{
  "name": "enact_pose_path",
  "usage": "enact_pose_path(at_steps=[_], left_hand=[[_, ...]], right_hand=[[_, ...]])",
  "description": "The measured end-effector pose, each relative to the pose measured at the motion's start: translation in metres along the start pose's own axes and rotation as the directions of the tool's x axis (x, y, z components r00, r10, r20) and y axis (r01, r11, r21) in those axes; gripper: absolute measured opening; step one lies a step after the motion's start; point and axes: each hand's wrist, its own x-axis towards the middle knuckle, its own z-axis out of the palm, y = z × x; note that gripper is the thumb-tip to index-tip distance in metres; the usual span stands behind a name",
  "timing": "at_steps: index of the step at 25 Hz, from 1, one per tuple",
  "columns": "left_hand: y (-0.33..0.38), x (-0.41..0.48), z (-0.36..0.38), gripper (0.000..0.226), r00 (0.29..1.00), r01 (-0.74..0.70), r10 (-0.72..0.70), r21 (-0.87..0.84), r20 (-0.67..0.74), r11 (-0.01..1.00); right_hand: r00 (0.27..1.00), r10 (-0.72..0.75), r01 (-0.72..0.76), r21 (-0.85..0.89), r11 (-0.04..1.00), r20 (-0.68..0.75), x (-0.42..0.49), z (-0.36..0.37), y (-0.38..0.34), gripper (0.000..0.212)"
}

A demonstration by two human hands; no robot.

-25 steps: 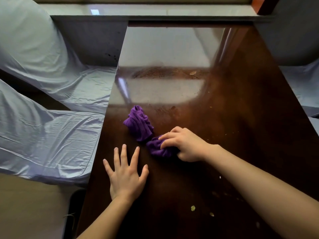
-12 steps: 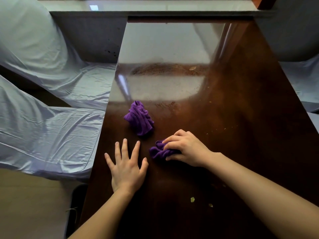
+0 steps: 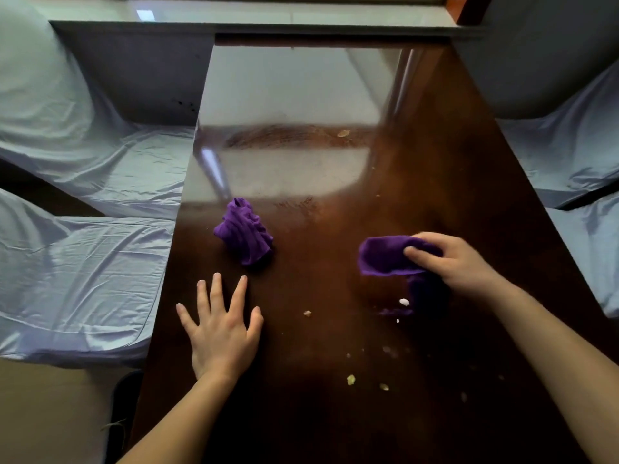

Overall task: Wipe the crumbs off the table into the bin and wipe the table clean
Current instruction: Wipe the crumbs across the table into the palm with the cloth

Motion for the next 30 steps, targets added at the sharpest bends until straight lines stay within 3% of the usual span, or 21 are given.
enact_pose_path(at_steps=[5,7,9,11,14,16,18,20,24,27,30], left_hand=[[-0.001,0.000,0.001,0.068,1.000,0.014,-0.014,-0.007,0.008,1.000],[0.000,-0.001,0.000,0.068,1.000,0.018,-0.018,-0.007,0.018,1.000],[0.001,-0.001,-0.001,0.067,0.999,0.020,-0.020,-0.003,0.027,1.000],[0.001,-0.002,-0.002,0.065,0.999,0.021,-0.021,-0.007,0.032,1.000],[0.001,-0.002,-0.002,0.068,0.999,0.032,-0.031,-0.025,0.031,0.999],[0.001,-0.002,-0.002,0.069,0.999,0.034,-0.033,-0.032,0.027,0.999],[0.000,-0.002,-0.001,0.069,0.999,0.031,-0.030,-0.038,0.029,0.999],[-0.001,-0.002,0.000,0.069,0.999,0.026,-0.025,-0.040,0.037,0.999],[-0.002,-0.002,0.001,0.059,0.998,0.032,-0.030,-0.027,0.048,0.999],[0.000,-0.002,-0.002,0.057,0.998,0.047,-0.046,-0.021,0.052,0.999],[0.002,-0.004,-0.005,0.057,0.996,0.048,-0.047,-0.014,0.074,0.999]], right_hand=[[0.890,0.296,-0.341,-0.075,0.937,-0.347,-0.063,-0.030,0.063,0.006],[0.869,0.262,-0.356,-0.163,0.920,-0.421,-0.068,-0.008,0.072,0.012],[0.903,0.139,-0.275,-0.302,0.913,-0.406,-0.068,0.021,0.067,0.018],[0.957,0.095,-0.187,-0.331,0.925,-0.273,-0.069,0.049,0.056,0.020],[0.987,0.125,-0.137,-0.121,0.983,-0.103,-0.078,0.061,0.043,0.015],[0.974,0.098,-0.087,0.064,0.994,-0.203,-0.095,0.041,0.041,0.015],[0.907,0.137,-0.079,0.158,0.984,-0.399,-0.121,0.005,0.049,0.016],[0.806,0.228,-0.167,0.160,0.973,-0.547,-0.154,-0.033,0.068,0.013],[0.650,0.399,-0.455,0.089,0.886,-0.647,-0.194,-0.049,0.116,0.008],[0.662,0.248,-0.511,-0.184,0.839,-0.707,-0.199,-0.001,0.123,0.023],[0.761,0.075,-0.336,-0.292,0.895,-0.644,-0.185,0.063,0.099,0.017]])
